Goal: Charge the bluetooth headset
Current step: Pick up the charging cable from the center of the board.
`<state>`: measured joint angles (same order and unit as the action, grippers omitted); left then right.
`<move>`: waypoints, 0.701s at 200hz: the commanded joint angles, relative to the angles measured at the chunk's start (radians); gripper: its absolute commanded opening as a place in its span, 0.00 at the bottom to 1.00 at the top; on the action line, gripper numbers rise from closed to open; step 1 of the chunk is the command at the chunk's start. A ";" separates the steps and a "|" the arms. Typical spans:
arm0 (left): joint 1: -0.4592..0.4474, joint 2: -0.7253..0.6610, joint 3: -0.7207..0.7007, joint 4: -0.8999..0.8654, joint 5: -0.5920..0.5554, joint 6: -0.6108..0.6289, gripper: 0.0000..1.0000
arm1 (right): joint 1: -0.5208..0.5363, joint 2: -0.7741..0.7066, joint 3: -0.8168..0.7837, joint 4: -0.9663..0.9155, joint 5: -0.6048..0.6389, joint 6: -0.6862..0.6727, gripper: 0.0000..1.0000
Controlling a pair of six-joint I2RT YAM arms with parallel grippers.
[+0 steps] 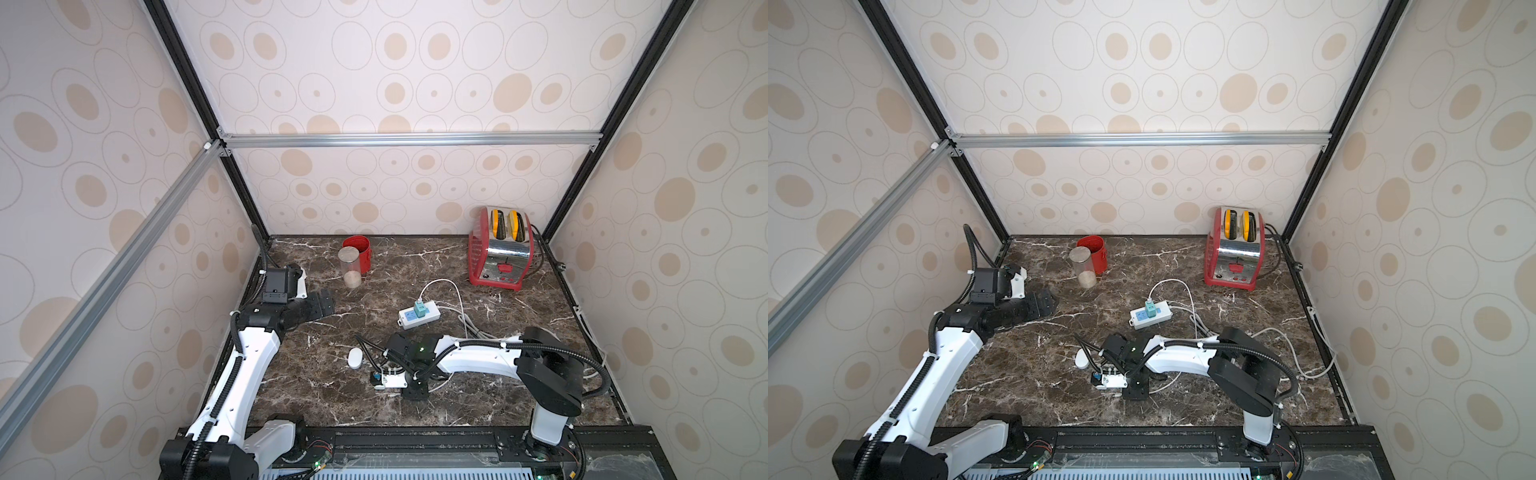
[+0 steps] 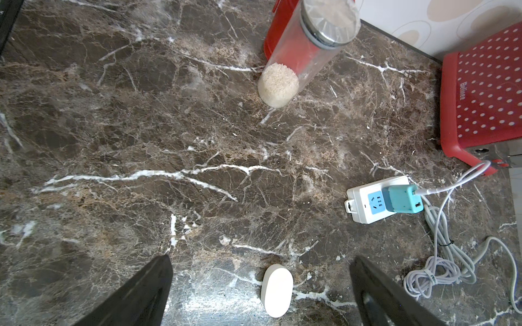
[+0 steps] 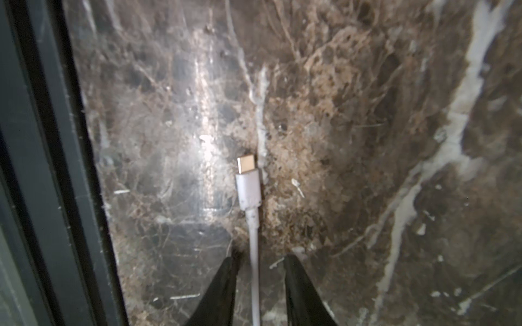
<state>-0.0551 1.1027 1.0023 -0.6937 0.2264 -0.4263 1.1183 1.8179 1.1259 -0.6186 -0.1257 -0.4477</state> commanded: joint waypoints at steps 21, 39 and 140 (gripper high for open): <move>0.009 0.011 0.019 -0.029 0.021 0.002 0.99 | 0.009 0.018 -0.018 0.045 0.012 0.002 0.14; 0.009 0.018 0.019 -0.032 0.050 0.008 0.99 | 0.009 -0.010 -0.063 0.120 -0.005 0.008 0.01; -0.048 0.147 -0.034 0.131 0.538 -0.002 0.99 | -0.244 -0.481 -0.326 0.469 -0.104 0.062 0.00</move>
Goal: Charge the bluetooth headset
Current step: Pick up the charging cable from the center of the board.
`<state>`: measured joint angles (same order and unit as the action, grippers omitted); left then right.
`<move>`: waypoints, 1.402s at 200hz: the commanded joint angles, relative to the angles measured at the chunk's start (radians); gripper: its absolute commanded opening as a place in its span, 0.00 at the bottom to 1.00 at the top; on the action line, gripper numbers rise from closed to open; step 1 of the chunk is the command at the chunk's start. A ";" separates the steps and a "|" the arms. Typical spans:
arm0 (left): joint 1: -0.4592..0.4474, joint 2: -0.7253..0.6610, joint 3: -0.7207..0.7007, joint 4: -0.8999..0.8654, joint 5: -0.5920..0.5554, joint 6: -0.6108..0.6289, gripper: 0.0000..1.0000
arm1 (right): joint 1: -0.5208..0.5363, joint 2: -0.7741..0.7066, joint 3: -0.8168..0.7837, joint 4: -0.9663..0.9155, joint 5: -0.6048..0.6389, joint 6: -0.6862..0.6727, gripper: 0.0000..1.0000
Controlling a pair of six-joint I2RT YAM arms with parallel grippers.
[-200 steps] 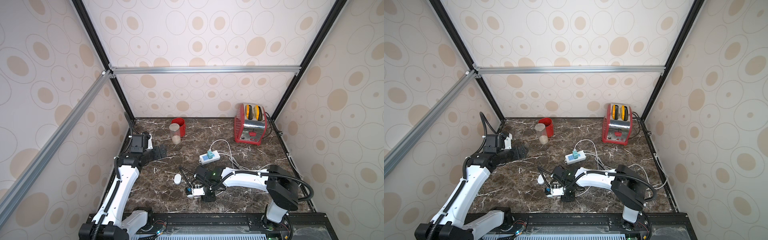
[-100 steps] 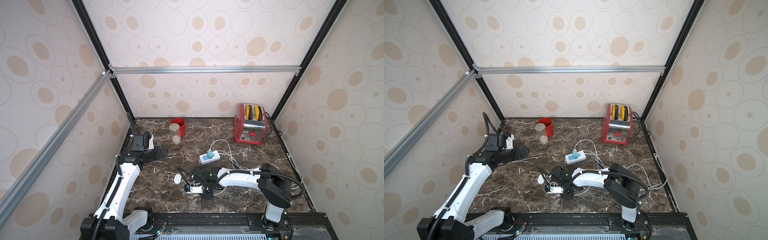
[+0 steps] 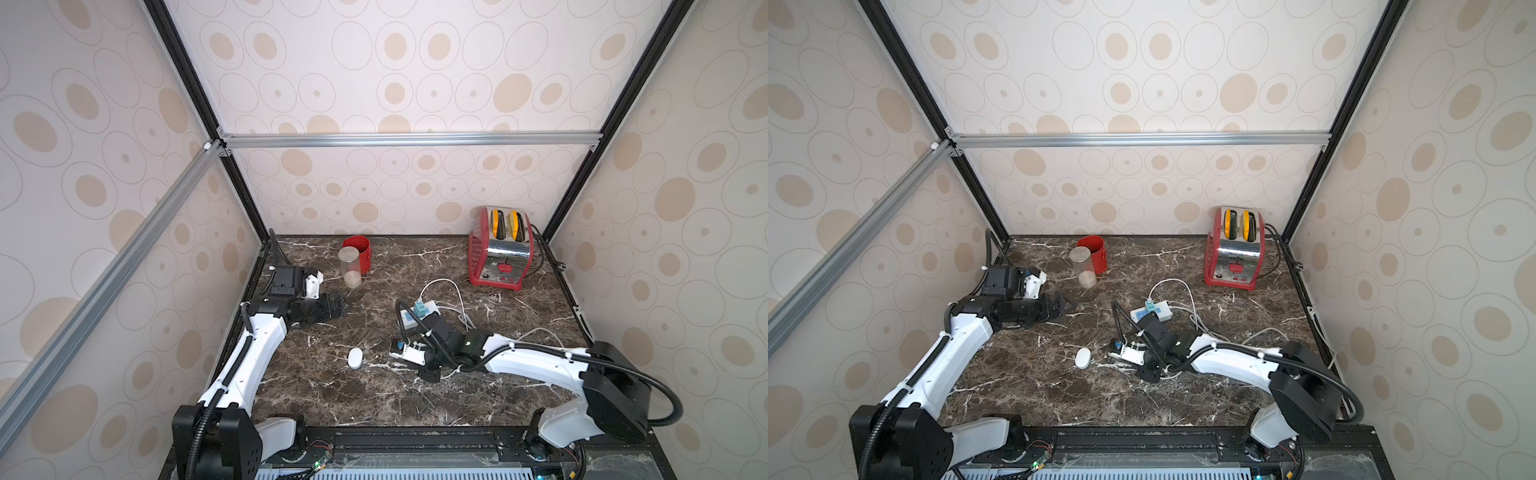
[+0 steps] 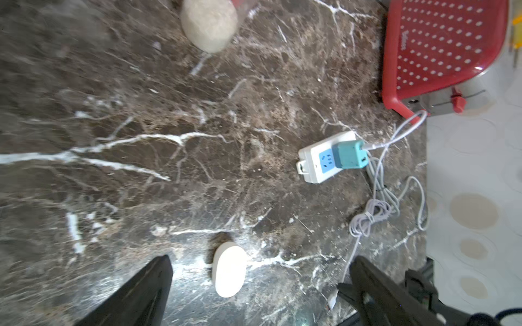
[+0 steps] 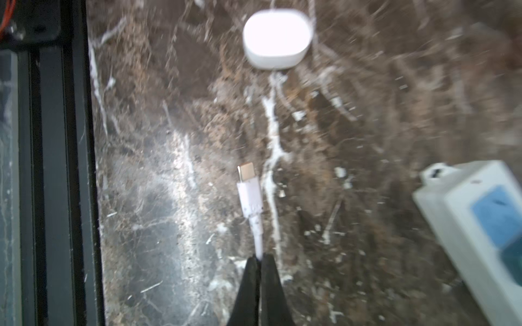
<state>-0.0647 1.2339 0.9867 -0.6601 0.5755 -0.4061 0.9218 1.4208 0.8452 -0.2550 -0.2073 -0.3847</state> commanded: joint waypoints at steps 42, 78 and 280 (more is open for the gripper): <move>-0.186 0.113 -0.012 0.211 0.313 -0.063 0.99 | -0.105 -0.116 -0.031 0.133 -0.007 -0.003 0.00; -0.248 0.177 -0.013 0.354 0.396 -0.146 0.96 | -0.113 -0.079 -0.017 0.203 -0.018 0.029 0.00; -0.307 0.294 0.074 0.162 0.480 0.027 0.45 | -0.116 0.007 0.033 0.281 -0.014 0.049 0.00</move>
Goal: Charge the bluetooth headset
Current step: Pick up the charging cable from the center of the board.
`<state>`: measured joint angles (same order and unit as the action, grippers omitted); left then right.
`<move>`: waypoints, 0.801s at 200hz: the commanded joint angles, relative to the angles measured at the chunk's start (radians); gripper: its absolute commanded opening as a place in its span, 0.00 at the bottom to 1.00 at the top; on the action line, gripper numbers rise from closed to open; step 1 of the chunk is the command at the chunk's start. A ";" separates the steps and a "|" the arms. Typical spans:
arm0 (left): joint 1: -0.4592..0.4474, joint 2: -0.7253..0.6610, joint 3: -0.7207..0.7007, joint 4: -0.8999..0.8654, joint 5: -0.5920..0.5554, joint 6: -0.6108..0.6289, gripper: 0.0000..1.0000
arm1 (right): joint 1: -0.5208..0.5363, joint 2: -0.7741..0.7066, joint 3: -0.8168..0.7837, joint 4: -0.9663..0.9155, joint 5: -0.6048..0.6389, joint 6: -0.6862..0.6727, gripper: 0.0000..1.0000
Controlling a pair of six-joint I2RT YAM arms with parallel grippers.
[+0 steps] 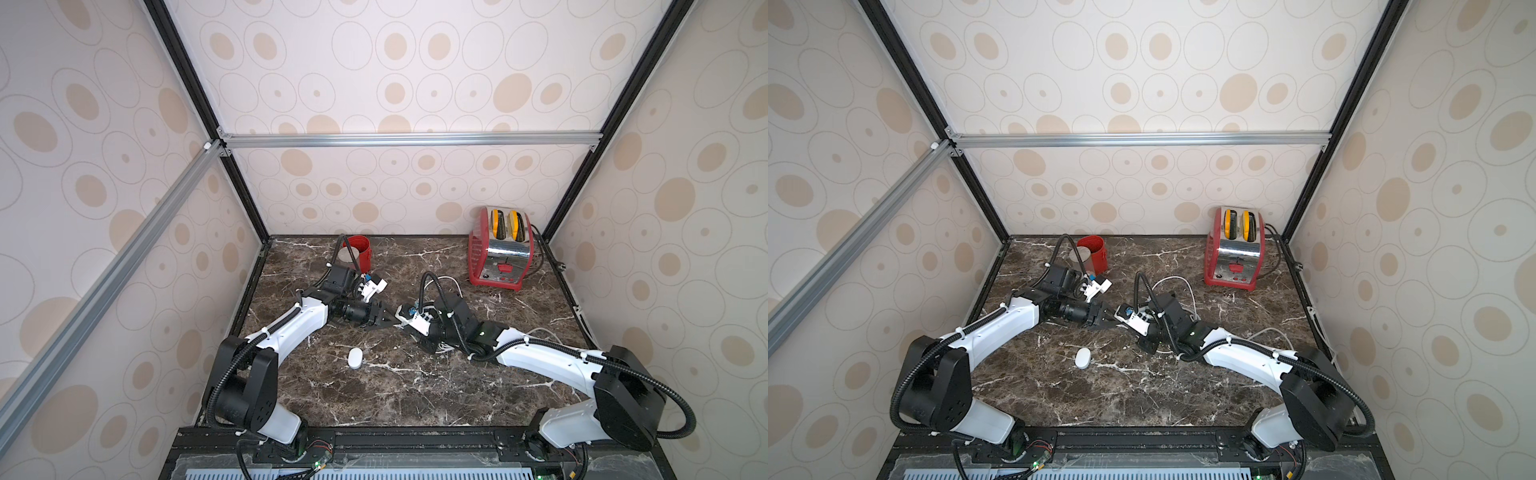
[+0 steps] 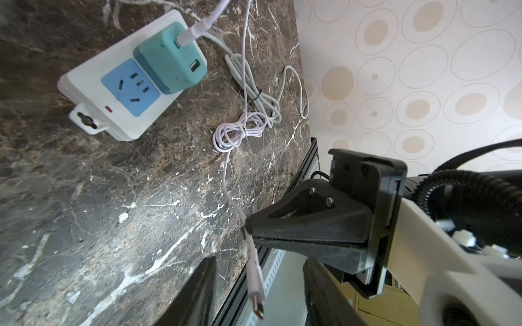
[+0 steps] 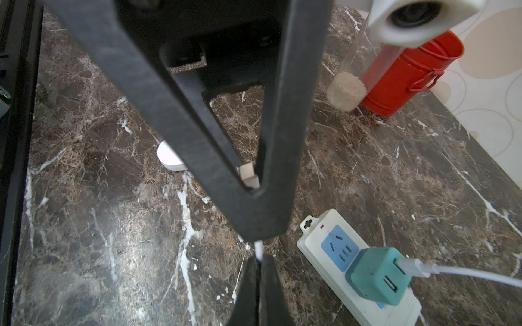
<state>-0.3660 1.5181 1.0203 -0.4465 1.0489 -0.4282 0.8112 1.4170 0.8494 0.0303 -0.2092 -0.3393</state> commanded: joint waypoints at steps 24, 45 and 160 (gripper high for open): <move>-0.005 0.014 0.046 -0.052 0.005 0.052 0.31 | -0.005 0.014 0.030 -0.008 -0.012 0.006 0.00; -0.006 0.017 0.048 -0.054 0.000 0.054 0.30 | -0.006 0.014 0.027 -0.009 -0.026 0.002 0.00; -0.004 0.030 0.109 -0.095 -0.016 0.078 0.00 | -0.073 -0.058 -0.192 0.410 -0.113 0.083 0.44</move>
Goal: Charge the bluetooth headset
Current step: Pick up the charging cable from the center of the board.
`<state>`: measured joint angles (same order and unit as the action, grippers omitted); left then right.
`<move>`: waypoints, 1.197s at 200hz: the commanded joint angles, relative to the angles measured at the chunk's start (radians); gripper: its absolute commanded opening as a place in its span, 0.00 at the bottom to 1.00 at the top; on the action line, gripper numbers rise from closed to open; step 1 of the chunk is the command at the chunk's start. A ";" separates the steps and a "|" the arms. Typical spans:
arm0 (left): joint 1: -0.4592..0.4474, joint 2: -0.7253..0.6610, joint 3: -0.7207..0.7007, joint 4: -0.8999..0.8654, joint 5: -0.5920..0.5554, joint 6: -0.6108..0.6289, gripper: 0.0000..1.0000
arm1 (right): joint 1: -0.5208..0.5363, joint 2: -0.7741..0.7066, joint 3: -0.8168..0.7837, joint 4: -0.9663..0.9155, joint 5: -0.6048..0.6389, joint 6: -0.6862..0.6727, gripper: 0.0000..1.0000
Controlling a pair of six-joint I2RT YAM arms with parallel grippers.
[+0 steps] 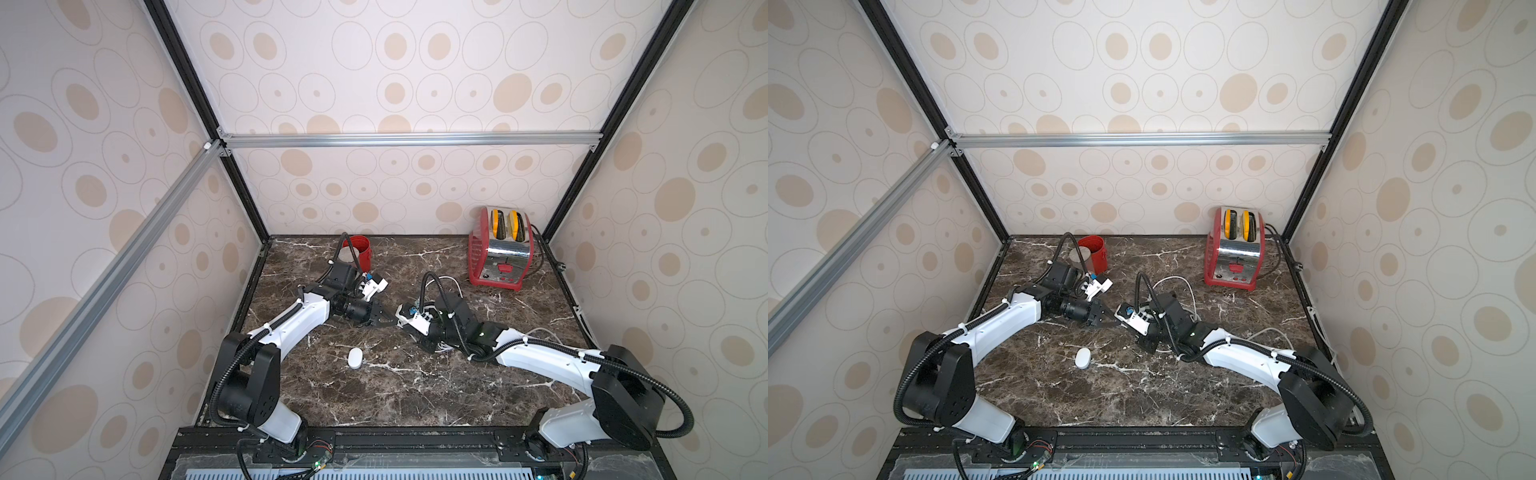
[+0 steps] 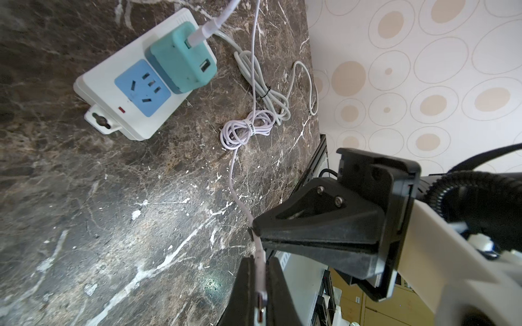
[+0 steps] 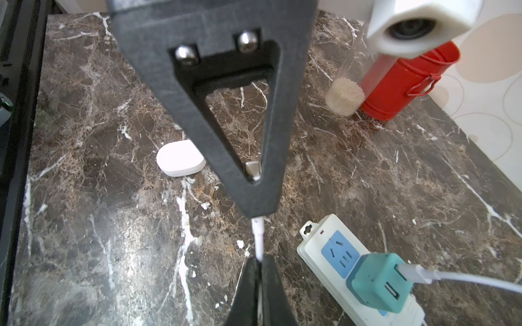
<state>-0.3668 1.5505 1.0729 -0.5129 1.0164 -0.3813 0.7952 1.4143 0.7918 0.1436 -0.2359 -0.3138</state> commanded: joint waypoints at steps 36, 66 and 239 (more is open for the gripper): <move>0.003 0.026 0.108 -0.042 0.056 0.037 0.00 | -0.112 -0.022 -0.317 0.774 -0.155 0.041 0.58; 0.003 0.045 0.135 -0.058 0.070 0.043 0.00 | -0.111 0.040 -0.317 0.939 -0.250 0.002 0.41; 0.008 0.057 0.174 -0.143 0.077 0.083 0.00 | -0.114 0.138 -0.228 0.906 -0.262 -0.067 0.17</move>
<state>-0.3645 1.5986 1.2083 -0.6003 1.0752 -0.3374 0.6838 1.5600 0.5392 1.0378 -0.4934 -0.3691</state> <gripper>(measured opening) 0.080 0.161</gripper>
